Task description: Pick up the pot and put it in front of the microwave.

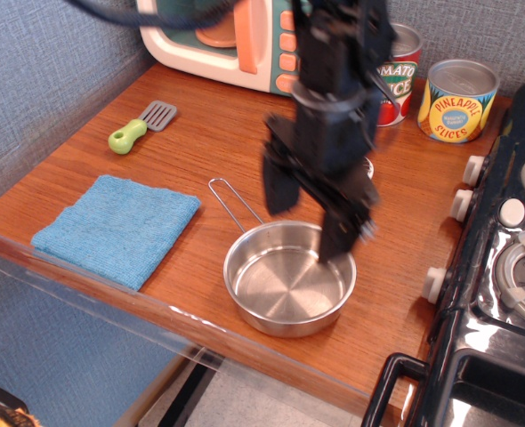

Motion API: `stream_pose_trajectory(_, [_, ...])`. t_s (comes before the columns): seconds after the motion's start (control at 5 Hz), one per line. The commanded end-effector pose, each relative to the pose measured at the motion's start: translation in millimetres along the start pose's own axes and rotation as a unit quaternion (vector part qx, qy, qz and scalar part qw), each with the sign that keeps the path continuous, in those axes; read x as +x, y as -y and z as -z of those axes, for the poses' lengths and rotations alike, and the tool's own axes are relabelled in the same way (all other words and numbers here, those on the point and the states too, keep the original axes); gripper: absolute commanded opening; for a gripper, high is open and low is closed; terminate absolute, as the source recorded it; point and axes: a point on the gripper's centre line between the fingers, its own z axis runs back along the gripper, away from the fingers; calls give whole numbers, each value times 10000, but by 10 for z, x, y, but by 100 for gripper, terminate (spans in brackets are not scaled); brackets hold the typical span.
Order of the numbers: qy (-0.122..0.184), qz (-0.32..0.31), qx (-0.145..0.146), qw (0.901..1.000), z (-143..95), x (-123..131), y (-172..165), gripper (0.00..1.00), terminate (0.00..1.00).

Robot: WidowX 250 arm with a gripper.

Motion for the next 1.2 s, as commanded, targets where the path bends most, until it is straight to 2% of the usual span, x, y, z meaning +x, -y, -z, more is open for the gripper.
stream_pose_trajectory(0.0, [-34, 392, 163, 9991, 60, -89, 356, 100, 0])
stream_pose_trajectory(0.4, [-502, 196, 324, 9980, 327, -119, 369, 100, 0])
stream_pose_trajectory(0.8, [-699, 116, 351, 9969, 471, -56, 369, 100, 0])
stream_pose_trajectory(1.0, [-796, 124, 350, 9961, 522, -21, 374, 0, 0])
